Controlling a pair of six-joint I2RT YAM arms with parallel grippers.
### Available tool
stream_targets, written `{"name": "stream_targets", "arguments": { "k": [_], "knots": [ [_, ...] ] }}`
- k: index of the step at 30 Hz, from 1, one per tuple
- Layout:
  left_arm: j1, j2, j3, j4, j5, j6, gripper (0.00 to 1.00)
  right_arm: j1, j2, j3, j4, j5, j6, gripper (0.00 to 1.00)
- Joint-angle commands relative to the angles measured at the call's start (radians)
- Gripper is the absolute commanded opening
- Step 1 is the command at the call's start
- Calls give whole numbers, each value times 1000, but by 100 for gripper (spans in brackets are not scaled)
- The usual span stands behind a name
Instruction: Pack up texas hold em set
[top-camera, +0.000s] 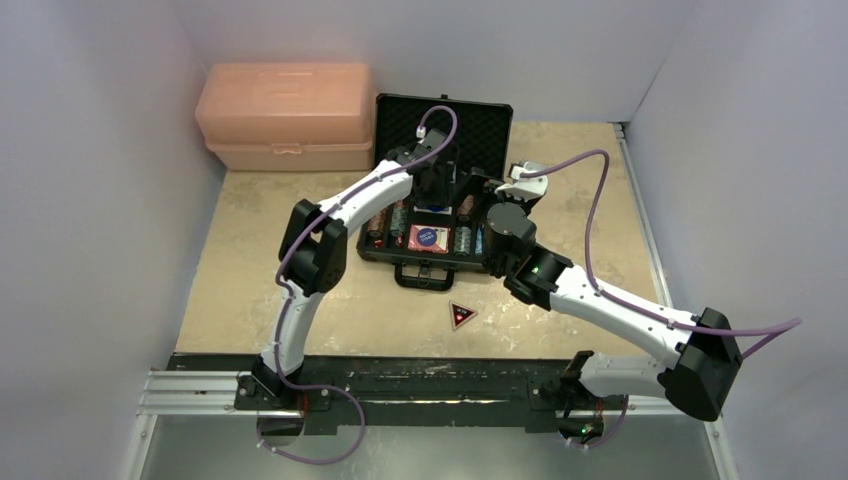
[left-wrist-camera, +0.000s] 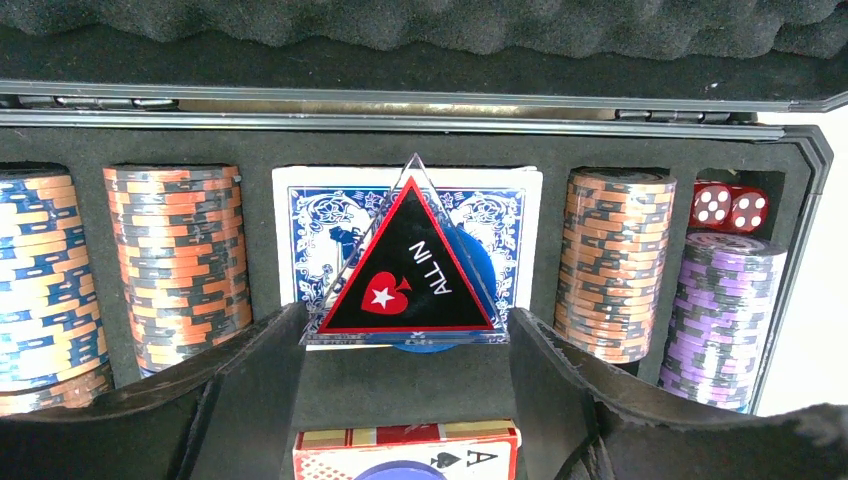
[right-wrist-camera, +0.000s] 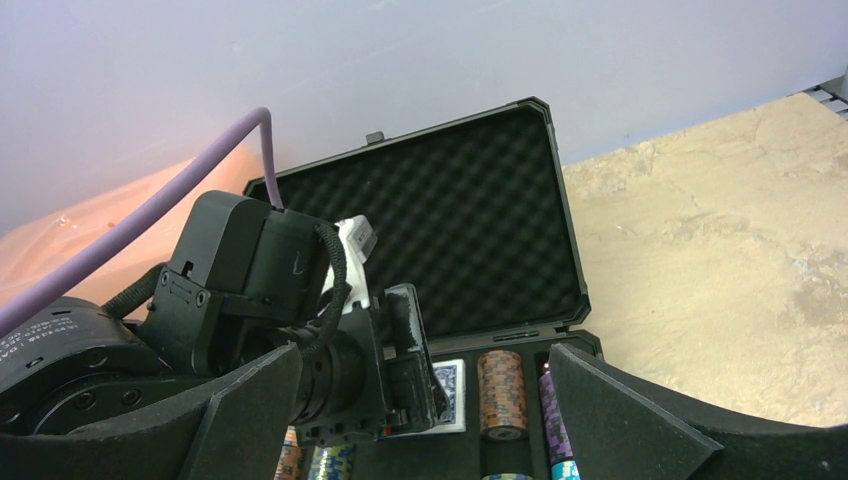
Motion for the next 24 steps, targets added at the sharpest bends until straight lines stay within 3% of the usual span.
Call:
{"name": "stream_targets", "arguments": {
  "k": [1,7,12,15,16,24],
  "knots": [
    [2,-52,-5,19,-9,-22,55,4,-18,-6,45,-1,-3,99],
    [0,-50,-4,20,-12,-24,62,4,-19,-15,52,-2,-3,99],
    [-1,-51,-5,15,-25,-21,74,4,-22,-18,55,-3,-4,99],
    [-2,-54,-7,17,-27,-20,95,5,-23,-17,52,-3,-4,99],
    [-3,-55,-6,18,-27,-20,98,5,-23,-17,52,-3,-5,99],
    [-4,-89,-13,23,-25,-12,100,5,-23,-15,50,2,-7,99]
  ]
}}
